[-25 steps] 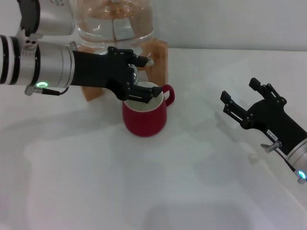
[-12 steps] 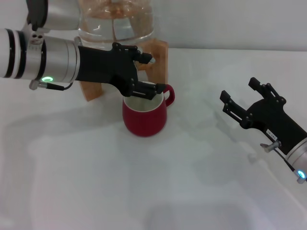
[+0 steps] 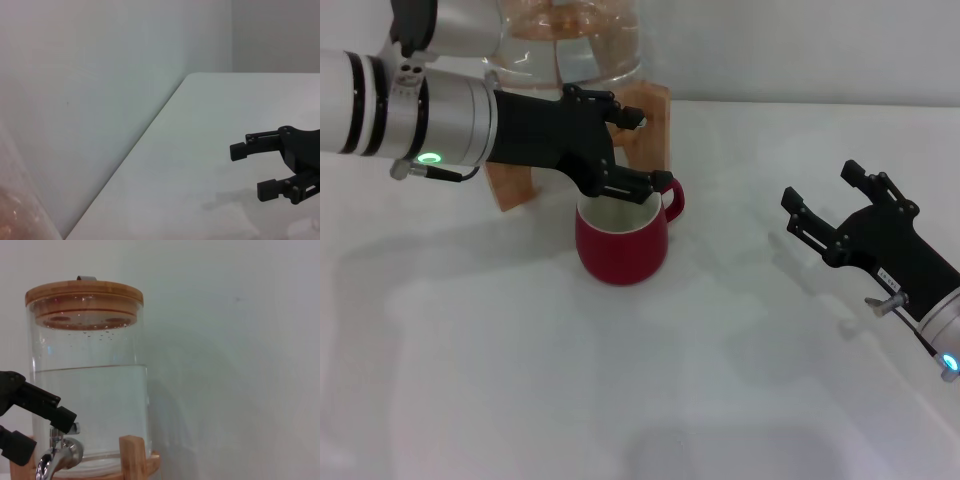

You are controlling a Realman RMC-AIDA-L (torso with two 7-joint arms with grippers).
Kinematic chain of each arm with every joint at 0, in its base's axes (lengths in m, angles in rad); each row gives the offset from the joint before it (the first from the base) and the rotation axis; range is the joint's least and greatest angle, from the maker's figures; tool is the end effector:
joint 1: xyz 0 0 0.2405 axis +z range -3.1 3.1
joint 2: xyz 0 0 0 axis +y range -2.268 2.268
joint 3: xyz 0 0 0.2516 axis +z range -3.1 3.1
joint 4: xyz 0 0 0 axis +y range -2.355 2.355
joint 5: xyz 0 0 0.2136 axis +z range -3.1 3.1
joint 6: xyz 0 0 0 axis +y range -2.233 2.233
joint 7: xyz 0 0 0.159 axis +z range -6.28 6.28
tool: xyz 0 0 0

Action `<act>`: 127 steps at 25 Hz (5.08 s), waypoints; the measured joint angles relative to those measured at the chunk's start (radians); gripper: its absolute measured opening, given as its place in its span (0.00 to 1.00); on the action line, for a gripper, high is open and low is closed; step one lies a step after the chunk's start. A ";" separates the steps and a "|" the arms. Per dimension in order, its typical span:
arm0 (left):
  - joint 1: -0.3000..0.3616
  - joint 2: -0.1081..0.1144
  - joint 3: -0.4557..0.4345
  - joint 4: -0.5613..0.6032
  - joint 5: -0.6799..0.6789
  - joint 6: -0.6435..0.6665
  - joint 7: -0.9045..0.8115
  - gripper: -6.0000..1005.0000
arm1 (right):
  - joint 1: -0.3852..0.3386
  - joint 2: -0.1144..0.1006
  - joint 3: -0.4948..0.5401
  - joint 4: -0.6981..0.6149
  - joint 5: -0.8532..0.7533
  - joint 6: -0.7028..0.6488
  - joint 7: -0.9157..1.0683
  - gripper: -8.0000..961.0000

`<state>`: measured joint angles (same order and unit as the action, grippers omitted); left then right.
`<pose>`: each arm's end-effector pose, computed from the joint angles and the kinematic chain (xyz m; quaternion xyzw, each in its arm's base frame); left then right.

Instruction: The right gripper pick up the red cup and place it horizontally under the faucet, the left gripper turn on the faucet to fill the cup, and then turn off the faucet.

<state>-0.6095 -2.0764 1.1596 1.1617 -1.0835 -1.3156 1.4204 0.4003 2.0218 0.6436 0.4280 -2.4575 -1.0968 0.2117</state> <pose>-0.1450 0.3957 0.0001 -0.9778 -0.0532 -0.0894 0.1822 0.2590 0.3297 -0.0719 -0.7943 0.1986 0.3558 0.4507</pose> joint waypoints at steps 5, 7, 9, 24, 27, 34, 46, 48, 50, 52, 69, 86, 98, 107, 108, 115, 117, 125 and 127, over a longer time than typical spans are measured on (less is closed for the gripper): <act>-0.005 0.000 0.000 -0.002 0.001 0.003 0.000 0.84 | 0.000 0.000 0.001 0.000 0.000 0.000 0.000 0.91; -0.007 0.000 0.000 -0.003 0.001 0.004 0.000 0.84 | 0.000 0.000 0.001 0.000 0.000 0.000 0.000 0.91; -0.010 -0.001 0.000 -0.004 0.001 0.005 0.000 0.84 | 0.000 0.000 0.001 0.000 0.000 0.000 0.000 0.91; -0.019 -0.001 0.002 -0.013 0.001 0.017 0.002 0.84 | -0.002 -0.002 0.001 0.001 0.000 0.000 0.000 0.91; -0.019 -0.001 0.002 -0.013 0.001 0.021 0.002 0.84 | -0.001 -0.002 0.001 0.002 0.000 0.000 0.000 0.91; -0.019 -0.002 0.002 -0.013 0.000 0.032 0.003 0.84 | -0.002 -0.002 0.000 0.002 0.000 0.000 0.000 0.91; -0.019 -0.002 0.002 -0.013 0.000 0.052 0.006 0.84 | -0.005 -0.002 0.001 0.007 -0.004 0.000 0.000 0.91; -0.019 -0.002 0.003 -0.013 0.000 0.057 0.006 0.84 | -0.005 -0.002 0.000 0.006 -0.003 -0.008 0.001 0.91; -0.019 -0.002 0.003 -0.013 0.000 0.062 0.006 0.84 | -0.005 -0.002 -0.002 0.005 -0.001 -0.012 0.001 0.91; -0.019 -0.002 0.003 -0.014 0.000 0.065 0.006 0.84 | -0.005 -0.002 -0.002 0.004 -0.001 -0.013 0.001 0.91; -0.019 -0.004 0.003 -0.016 0.000 0.090 0.006 0.84 | -0.006 -0.002 -0.004 0.003 0.000 -0.014 0.002 0.91; 0.018 -0.005 0.096 0.048 -0.083 0.097 0.019 0.84 | -0.009 -0.002 0.000 0.000 0.000 -0.015 0.002 0.91; 0.381 -0.009 0.358 0.261 -0.453 0.337 0.223 0.84 | -0.010 -0.003 0.001 -0.012 0.000 -0.026 0.002 0.91; 0.596 -0.010 0.478 0.194 -0.846 0.476 0.594 0.84 | -0.011 0.000 0.002 -0.025 0.001 -0.026 0.002 0.91; 0.596 -0.010 0.478 0.194 -0.846 0.476 0.594 0.84 | -0.011 0.000 0.002 -0.025 0.002 -0.026 0.002 0.91; 0.660 -0.011 0.504 0.061 -1.174 0.463 0.864 0.84 | -0.011 0.000 0.002 -0.025 0.002 -0.024 0.002 0.91; 0.678 -0.011 0.517 0.035 -1.243 0.461 0.935 0.84 | -0.011 0.000 0.002 -0.025 0.002 -0.022 0.001 0.91; 0.734 -0.011 0.564 -0.012 -1.440 0.460 1.104 0.84 | -0.004 0.002 0.003 -0.023 0.003 -0.024 0.001 0.91; 0.751 -0.011 0.565 -0.027 -1.483 0.460 1.126 0.84 | -0.003 0.002 0.004 -0.022 0.003 -0.025 0.001 0.91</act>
<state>0.1410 -2.0877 1.7241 1.1352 -2.5666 -0.8558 2.5461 0.3977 2.0233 0.6472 0.4058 -2.4546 -1.1220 0.2132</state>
